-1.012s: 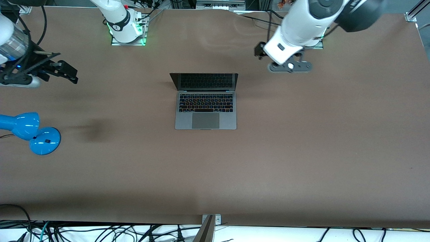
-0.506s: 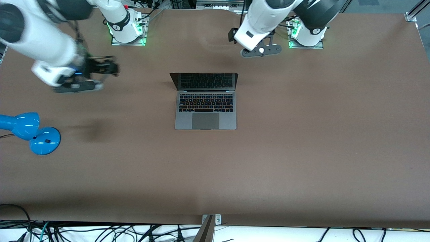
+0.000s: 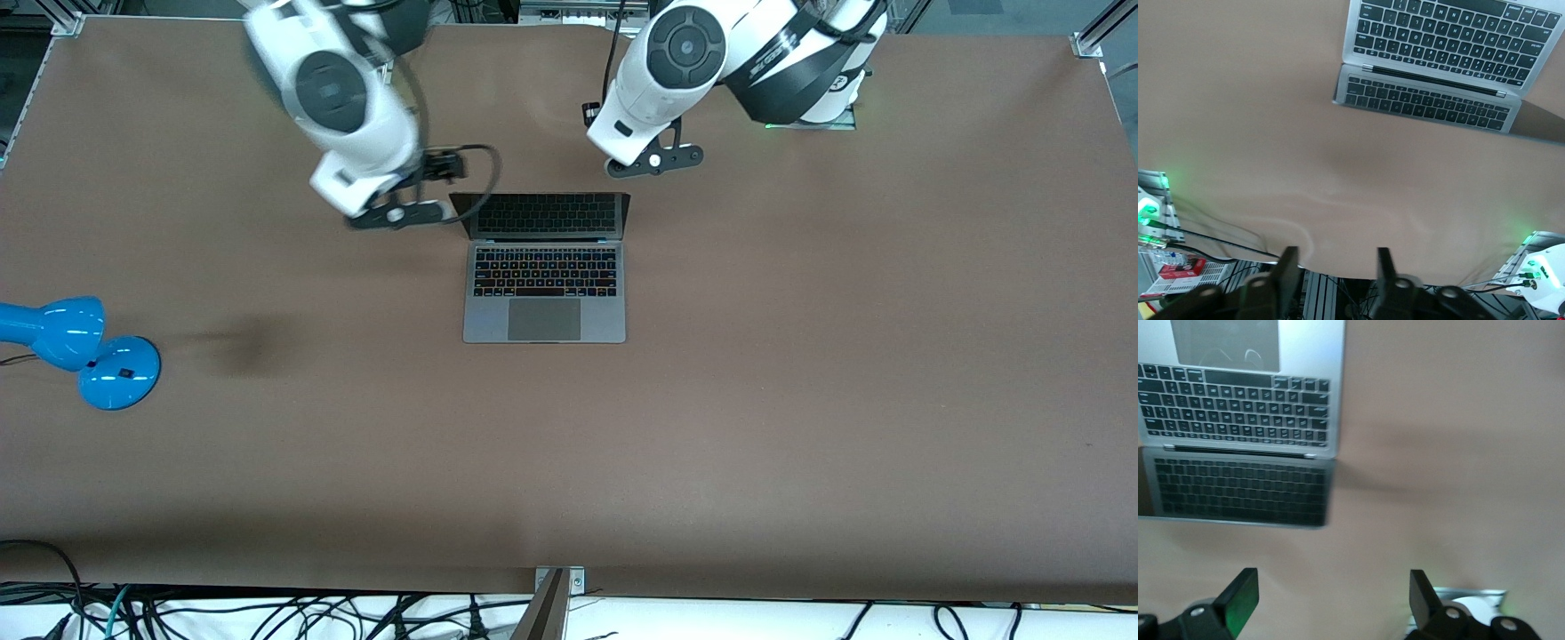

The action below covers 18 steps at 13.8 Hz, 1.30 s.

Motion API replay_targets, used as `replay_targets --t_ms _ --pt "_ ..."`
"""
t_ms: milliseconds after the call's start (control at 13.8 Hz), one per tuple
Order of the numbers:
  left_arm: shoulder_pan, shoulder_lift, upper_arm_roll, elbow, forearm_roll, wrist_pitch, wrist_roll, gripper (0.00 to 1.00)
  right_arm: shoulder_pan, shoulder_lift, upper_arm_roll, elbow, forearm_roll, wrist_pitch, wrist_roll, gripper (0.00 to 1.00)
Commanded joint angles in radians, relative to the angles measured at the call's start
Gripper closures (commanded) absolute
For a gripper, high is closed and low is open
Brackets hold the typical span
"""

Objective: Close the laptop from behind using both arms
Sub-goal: 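Move the left gripper to the laptop lid while the right gripper approaches, then place both grippers behind the top edge of the open laptop lid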

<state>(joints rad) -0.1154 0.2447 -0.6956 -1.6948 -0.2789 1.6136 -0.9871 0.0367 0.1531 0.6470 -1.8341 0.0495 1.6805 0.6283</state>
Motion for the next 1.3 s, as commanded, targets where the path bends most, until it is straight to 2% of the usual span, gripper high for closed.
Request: replay_targets --t_ms 0,72,145,217,289,723,1229 --pt "-0.001 0.028 -0.001 0.007 -0.028 0.014 -0.028 1.0 -0.015 -0.033 0.121 -0.127 0.012 0.146 0.171 0.0" --pt "0.003 0.054 -0.001 0.007 -0.045 0.018 -0.028 1.0 -0.015 -0.032 0.135 -0.161 0.012 0.198 0.175 0.02" --pt "0.009 0.077 0.001 0.007 -0.072 0.02 -0.025 1.0 -0.015 -0.03 0.137 -0.184 0.007 0.232 0.165 0.25" --pt "0.01 0.093 0.001 0.007 -0.075 0.023 -0.019 1.0 -0.015 -0.023 0.138 -0.191 0.015 0.245 0.137 0.83" --pt "0.01 0.099 0.001 0.006 -0.074 0.037 -0.019 1.0 -0.017 -0.004 0.148 -0.189 0.027 0.229 0.131 1.0" --pt "-0.004 0.165 0.004 -0.028 -0.042 0.133 -0.013 1.0 -0.014 0.008 0.146 -0.186 0.029 0.217 0.133 1.0" --pt "-0.015 0.245 0.004 -0.043 0.029 0.222 -0.018 1.0 -0.044 0.058 0.131 -0.166 -0.094 0.301 0.131 1.0"
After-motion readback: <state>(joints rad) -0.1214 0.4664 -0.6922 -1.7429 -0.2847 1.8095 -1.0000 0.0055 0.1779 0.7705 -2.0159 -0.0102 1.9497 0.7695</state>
